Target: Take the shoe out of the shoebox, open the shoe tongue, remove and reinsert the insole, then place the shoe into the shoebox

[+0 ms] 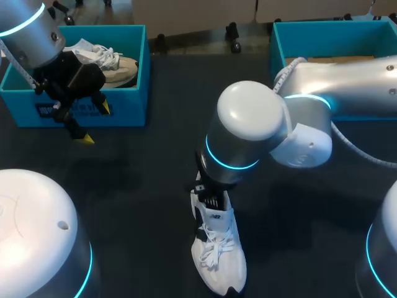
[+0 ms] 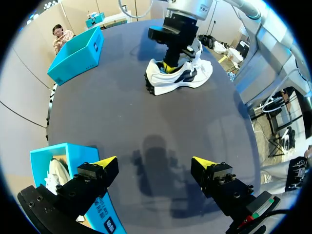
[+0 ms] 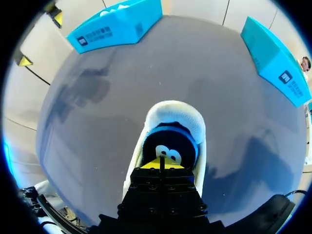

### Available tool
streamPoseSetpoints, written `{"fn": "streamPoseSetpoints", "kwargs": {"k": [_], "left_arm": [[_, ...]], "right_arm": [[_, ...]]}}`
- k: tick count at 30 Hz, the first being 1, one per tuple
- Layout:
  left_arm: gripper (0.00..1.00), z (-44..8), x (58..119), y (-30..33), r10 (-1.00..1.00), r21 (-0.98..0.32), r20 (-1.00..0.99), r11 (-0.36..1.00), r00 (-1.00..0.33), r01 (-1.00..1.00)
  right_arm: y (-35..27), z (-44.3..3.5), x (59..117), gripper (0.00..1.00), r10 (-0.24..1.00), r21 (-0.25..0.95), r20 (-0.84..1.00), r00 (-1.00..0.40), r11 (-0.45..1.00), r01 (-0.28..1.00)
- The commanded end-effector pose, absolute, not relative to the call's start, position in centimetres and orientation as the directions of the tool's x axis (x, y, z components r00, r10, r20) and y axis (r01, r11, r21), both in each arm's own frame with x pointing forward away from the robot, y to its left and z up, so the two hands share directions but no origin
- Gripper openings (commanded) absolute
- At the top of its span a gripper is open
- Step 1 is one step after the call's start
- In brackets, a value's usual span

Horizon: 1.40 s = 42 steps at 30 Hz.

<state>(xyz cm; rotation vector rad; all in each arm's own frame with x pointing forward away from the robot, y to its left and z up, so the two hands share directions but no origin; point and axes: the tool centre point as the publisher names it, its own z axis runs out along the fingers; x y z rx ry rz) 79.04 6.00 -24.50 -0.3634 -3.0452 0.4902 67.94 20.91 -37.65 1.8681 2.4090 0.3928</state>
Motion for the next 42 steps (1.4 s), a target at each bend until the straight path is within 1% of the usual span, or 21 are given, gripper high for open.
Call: {"fn": "streamPoseSetpoints", "kwargs": {"k": [1,10,18,24,28,34,42], "left_arm": [[1.0,-24.5,79.1,6.0,0.236,-0.312,-0.001,0.923,-0.972,0.224],[1.0,-24.5,79.1,6.0,0.236,-0.312,-0.001,0.923,-0.972,0.224],[1.0,-24.5,79.1,6.0,0.236,-0.312,-0.001,0.923,-0.972,0.224],[1.0,-24.5,79.1,6.0,0.236,-0.312,-0.001,0.923,-0.972,0.224],[1.0,-24.5,79.1,6.0,0.236,-0.312,-0.001,0.923,-0.972,0.224],[1.0,-24.5,79.1,6.0,0.236,-0.312,-0.001,0.923,-0.972,0.224],[1.0,-24.5,79.1,6.0,0.236,-0.312,-0.001,0.923,-0.972,0.224]], "right_arm": [[21.2,-39.5,67.9,0.0,0.961,0.23,0.118,-0.25,0.218,0.948],[21.2,-41.1,67.6,0.0,0.961,0.206,0.154,-0.23,0.197,0.959],[21.6,-36.8,67.4,0.0,0.968,0.262,0.079,-0.238,0.21,0.942],[21.5,-35.2,68.7,0.0,0.964,0.283,0.034,-0.263,0.243,0.928],[21.2,-35.7,69.8,0.0,0.96,0.284,0.038,-0.276,0.254,0.924],[20.8,-37.0,71.1,0.0,0.956,0.273,0.094,-0.277,0.243,0.931],[21.0,-38.7,71.7,0.0,0.955,0.271,0.115,-0.272,0.233,0.934]]}}
